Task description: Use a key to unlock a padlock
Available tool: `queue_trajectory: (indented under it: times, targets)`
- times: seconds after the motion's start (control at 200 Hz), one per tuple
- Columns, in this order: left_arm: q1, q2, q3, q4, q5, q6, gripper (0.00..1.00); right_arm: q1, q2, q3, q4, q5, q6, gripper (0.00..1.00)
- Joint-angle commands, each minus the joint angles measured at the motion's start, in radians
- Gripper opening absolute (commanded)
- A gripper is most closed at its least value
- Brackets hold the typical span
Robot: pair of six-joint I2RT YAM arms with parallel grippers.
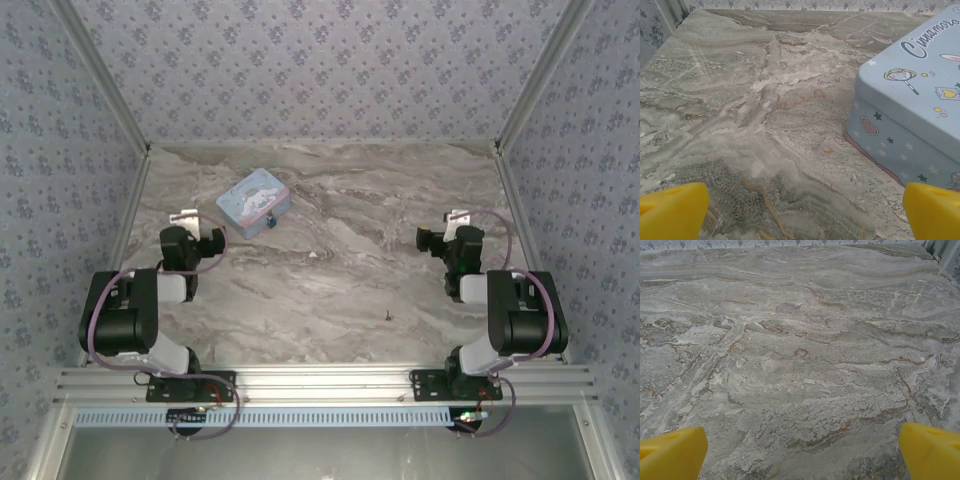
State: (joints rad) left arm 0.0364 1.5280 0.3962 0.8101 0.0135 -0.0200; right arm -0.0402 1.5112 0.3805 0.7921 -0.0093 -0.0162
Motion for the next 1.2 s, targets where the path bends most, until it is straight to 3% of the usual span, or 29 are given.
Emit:
queue_trajectory:
  times: [0.0,0.68,0.794,0.994,1.119,1.194]
  targets:
    - [-0.003,0.005,0.018,0.001,-0.003,-0.004,1.00,0.007,0.009,0.013,0.001,0.022,-0.010,1.00]
    - [-0.003,0.004,0.017,0.003,-0.004,-0.006,0.99,-0.014,0.010,0.014,-0.001,-0.014,0.001,1.00]
    - [-0.010,-0.063,0.003,-0.019,0.010,0.008,0.99,-0.011,0.003,0.013,0.002,0.000,0.003,1.00]
    - [-0.031,-0.338,0.011,-0.238,-0.056,-0.030,0.99,-0.011,-0.167,0.101,-0.300,0.059,0.027,1.00]
    - [-0.032,-0.485,0.116,-0.564,-0.067,-0.205,0.99,-0.004,-0.287,0.147,-0.501,0.049,0.074,1.00]
    - [-0.033,-0.544,0.151,-0.670,-0.021,-0.290,0.99,0.019,-0.347,0.175,-0.623,0.040,0.104,1.00]
